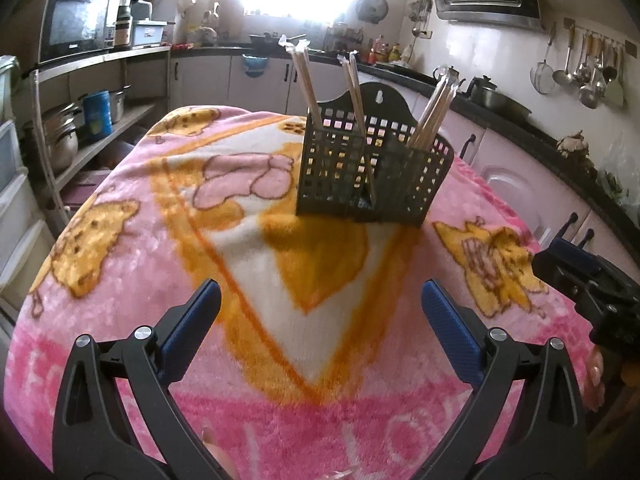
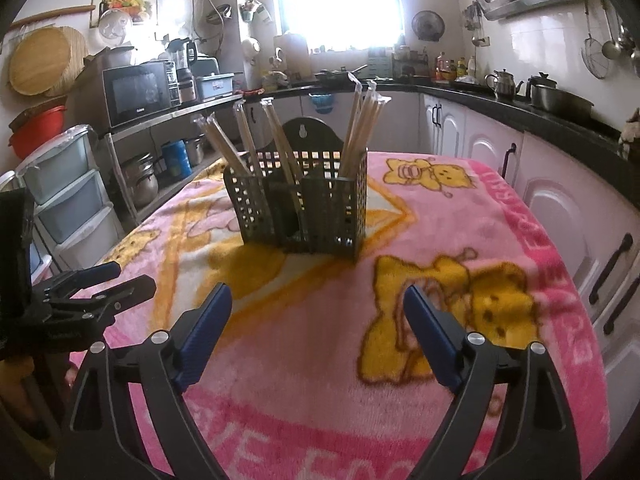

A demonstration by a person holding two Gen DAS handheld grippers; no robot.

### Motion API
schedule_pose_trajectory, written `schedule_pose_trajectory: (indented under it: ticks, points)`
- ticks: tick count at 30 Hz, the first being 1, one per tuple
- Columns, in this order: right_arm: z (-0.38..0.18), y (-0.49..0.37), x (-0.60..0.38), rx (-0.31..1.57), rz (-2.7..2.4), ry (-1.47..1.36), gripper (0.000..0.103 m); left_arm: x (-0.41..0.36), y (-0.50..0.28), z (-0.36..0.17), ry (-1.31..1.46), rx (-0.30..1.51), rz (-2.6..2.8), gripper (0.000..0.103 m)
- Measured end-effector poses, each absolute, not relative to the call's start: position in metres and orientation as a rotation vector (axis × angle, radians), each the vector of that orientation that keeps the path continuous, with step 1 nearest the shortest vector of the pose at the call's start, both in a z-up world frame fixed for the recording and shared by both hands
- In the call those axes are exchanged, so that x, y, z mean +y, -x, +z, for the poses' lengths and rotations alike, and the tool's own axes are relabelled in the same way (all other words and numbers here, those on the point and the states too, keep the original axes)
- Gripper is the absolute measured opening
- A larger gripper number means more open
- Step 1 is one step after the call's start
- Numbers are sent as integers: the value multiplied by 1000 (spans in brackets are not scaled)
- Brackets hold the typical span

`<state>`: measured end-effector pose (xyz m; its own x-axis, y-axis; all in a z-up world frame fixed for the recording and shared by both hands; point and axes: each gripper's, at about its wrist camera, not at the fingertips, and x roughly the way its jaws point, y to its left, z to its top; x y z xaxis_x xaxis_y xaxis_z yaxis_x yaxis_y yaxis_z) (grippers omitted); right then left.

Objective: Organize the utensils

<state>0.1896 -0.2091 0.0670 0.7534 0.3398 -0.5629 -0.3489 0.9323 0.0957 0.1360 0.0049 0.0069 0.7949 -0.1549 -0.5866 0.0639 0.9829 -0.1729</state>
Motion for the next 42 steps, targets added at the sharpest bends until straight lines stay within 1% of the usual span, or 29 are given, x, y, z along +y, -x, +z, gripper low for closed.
schedule_pose_trajectory:
  ticks: [10, 14, 34, 42]
  points:
    - [39, -170, -211, 613, 339, 34, 90, -1, -120, -6, 120, 615, -105, 92]
    - [32, -159, -211, 582, 311, 53, 90, -2, -114, -5, 107, 578, -80, 92]
    - [55, -124, -214, 309, 274, 27, 97, -8, -94, 6, 65, 433, -56, 92]
    - [51, -122, -214, 302, 267, 38, 97, -5, -94, 4, 77, 425, -57, 92]
